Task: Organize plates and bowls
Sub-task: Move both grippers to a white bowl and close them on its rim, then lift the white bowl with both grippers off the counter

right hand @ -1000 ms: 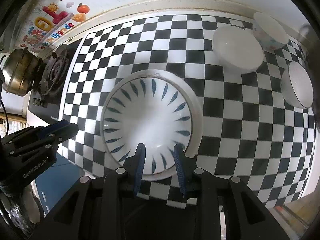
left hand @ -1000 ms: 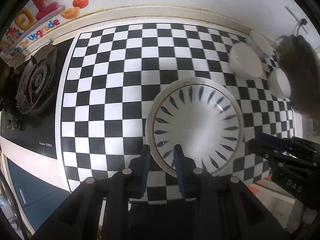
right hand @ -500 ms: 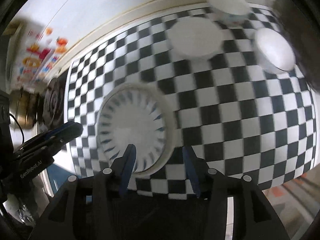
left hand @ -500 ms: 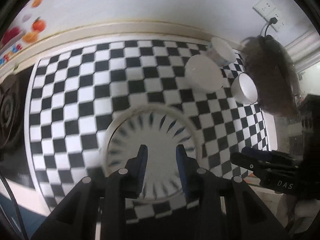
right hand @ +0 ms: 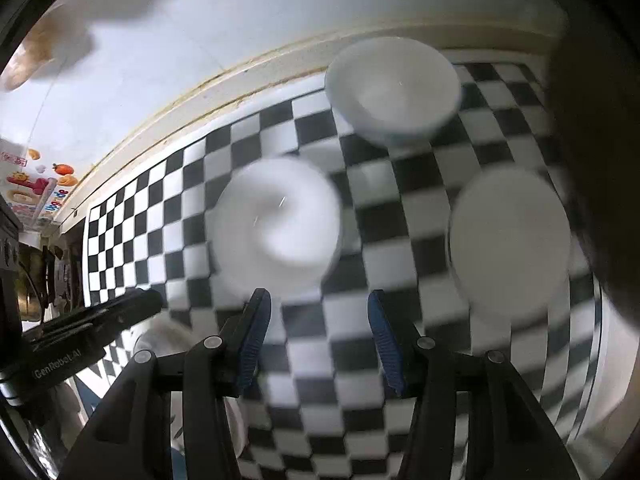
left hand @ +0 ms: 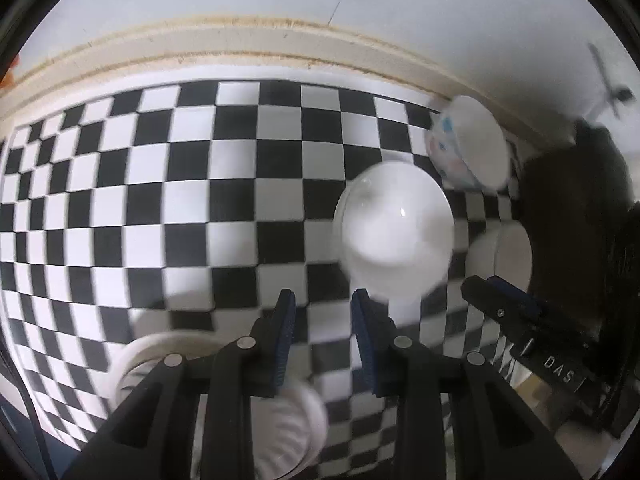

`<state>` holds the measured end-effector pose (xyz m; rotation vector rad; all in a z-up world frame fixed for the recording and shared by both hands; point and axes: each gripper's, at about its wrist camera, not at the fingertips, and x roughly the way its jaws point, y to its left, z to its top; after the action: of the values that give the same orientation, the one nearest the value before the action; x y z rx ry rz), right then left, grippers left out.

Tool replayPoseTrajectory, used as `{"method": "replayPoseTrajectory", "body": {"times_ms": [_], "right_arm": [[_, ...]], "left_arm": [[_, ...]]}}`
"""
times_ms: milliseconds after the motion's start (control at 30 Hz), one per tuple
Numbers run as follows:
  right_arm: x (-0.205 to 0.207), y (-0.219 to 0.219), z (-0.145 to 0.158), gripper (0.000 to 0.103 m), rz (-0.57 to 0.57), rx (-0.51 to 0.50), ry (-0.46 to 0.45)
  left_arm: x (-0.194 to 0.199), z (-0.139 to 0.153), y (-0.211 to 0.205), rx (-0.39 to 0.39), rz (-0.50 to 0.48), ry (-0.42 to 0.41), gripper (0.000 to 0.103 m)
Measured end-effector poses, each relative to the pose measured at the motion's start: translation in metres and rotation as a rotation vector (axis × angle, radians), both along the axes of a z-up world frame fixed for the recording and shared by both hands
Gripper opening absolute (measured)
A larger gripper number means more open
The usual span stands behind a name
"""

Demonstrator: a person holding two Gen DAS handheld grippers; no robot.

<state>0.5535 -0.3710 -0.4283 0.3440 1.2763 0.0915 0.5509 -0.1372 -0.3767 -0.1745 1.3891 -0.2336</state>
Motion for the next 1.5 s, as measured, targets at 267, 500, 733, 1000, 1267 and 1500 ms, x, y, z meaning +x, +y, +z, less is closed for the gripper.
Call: {"method": "replayPoseTrajectory", "body": {"times_ms": [267,500,733,1000,1267,1500], "right_arm": [[0.061,-0.011,-0.045,0.048,0.11,0.03,0.09],[0.072,-0.008,-0.068,0.016,0.164,0.059,0.139],[0.07,-0.006,-0.07,0.011,0.168,0.055,0.142],[0.054,-0.007,-0.052,0.011,0.182,0.046,0.107],[0.018,-0.015,-0.02,0.011,0.187,0.053,0.056],[-0.027,-0.026,0.003,0.011,0.183,0.058,0.021]], "left_arm": [[0.043,-0.047,-0.025,0.002,0.078,0.115,0.027],[0.05,-0.06,-0.041,0.047,0.06,0.113,0.019],[0.048,-0.053,-0.045,0.054,0.063,0.089,0.018],[0.023,-0.03,-0.052,0.064,0.021,0.045,0.018],[-0.016,0.004,-0.062,0.061,-0.025,-0.013,0.019],[-0.057,0.022,-0.072,0.04,-0.059,-0.047,0.019]]}}
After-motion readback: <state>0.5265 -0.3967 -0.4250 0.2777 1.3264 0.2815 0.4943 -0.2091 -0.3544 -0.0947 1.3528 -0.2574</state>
